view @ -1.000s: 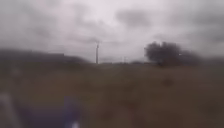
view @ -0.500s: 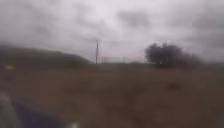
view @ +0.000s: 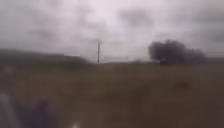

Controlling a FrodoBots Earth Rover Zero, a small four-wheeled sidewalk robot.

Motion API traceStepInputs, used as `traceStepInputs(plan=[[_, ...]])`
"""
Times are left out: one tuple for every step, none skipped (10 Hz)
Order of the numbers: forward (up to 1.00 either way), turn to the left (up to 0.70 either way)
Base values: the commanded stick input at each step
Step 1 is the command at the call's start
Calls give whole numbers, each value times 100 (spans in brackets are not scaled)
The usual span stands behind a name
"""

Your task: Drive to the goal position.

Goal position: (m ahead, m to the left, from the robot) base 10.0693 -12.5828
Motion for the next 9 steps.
traceStepInputs(plan=[[70, 0], [70, 0], [70, 0], [70, 0], [70, 0], [70, 0], [70, 0], [70, 0], [70, 0]])
